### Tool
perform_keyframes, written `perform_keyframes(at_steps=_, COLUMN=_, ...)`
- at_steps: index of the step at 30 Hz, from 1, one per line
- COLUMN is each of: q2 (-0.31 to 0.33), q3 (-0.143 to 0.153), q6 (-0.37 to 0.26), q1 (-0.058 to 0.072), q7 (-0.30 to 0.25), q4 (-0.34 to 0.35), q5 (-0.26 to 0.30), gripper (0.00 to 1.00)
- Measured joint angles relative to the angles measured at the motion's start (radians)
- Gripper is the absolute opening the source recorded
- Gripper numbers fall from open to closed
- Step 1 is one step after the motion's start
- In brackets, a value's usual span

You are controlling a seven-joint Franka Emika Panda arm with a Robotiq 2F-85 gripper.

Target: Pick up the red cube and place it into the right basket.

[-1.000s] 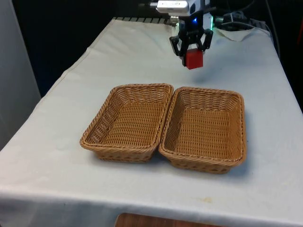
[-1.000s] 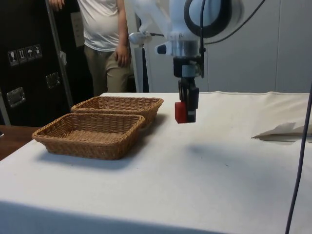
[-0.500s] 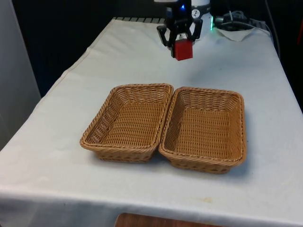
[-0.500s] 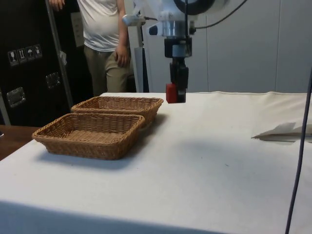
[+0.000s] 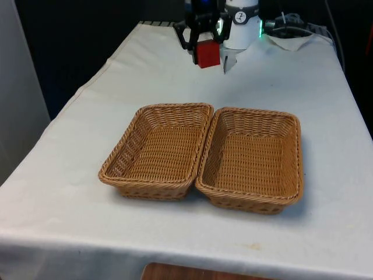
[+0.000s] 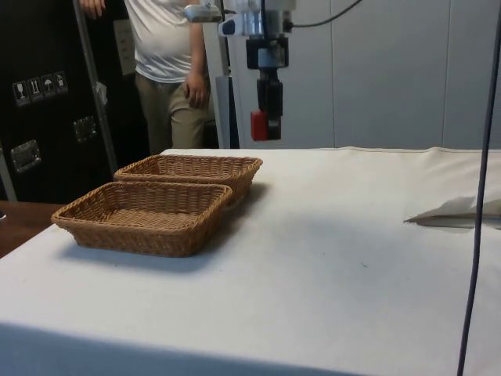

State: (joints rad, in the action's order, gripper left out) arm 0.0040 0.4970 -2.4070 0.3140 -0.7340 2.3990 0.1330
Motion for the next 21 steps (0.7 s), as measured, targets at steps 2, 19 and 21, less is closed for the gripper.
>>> perform_keyframes(at_steps=2, q2=0.011, q3=0.008, q6=0.02, q1=0.0, q7=-0.006, q4=-0.027, q5=0.0, gripper=0.02)
perform_keyframes(at_steps=19, q2=0.174, q3=0.044, q6=0.112, q1=-0.002, q7=-0.061, q4=-0.241, q5=0.049, gripper=0.02)
perform_keyframes(at_steps=21, q2=0.21, q3=0.048, q6=0.119, q1=-0.004, q7=-0.074, q4=-0.277, q5=0.066, gripper=0.02)
